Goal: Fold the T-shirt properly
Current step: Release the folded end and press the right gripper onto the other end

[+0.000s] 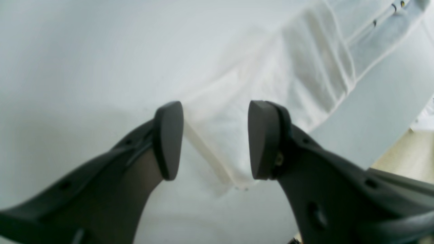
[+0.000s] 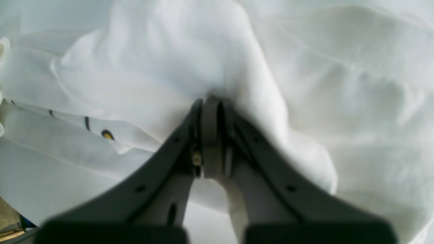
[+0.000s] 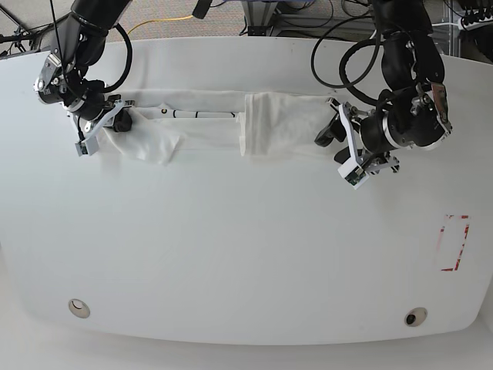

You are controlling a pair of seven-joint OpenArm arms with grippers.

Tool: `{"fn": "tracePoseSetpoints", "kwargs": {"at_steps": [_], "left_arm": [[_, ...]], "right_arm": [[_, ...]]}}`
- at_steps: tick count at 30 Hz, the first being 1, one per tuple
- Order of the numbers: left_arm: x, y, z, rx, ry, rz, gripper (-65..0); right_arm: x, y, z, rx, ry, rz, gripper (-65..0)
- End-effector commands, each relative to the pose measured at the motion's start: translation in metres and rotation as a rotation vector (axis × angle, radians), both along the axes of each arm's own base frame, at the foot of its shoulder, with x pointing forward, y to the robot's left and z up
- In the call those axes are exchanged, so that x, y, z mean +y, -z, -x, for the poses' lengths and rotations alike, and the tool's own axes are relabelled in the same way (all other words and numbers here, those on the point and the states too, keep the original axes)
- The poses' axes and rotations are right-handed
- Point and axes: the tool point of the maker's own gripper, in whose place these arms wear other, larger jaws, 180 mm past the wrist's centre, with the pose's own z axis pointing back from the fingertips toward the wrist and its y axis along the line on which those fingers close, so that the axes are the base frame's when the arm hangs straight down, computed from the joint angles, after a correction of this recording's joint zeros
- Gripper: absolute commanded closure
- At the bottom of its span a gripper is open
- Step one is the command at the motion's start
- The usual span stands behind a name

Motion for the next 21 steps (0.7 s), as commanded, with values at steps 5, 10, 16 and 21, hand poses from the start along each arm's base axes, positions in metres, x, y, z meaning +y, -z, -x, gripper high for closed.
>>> {"fn": "tracePoseSetpoints", "kwargs": {"at_steps": [5,10,16,21], "left_arm": [[-0.005,0.027,0.012,0.08,-0.018,0.078,-28.6],[-0.009,0.054,0.013,0.146,-0.065,0.174,-28.6],[-0.007,0.063,0.015,0.177,-0.078,0.181,-28.6],[-0.006,0.065,0.016,0.184,-0.079,0.181,-28.6]], "right_arm": [[-0.004,-0.046,-0.022,-0.094,-0.029,0.092,-28.2],[-0.025,-0.073,-0.028,-0.13,0.048,0.136,-50.7],[-0.073,-0.09,-0.03,-0.166,0.192,0.089,-57.9],[-0.104,-0.085,-0.027,-0.171,0.24,-0.023,-62.9]]}}
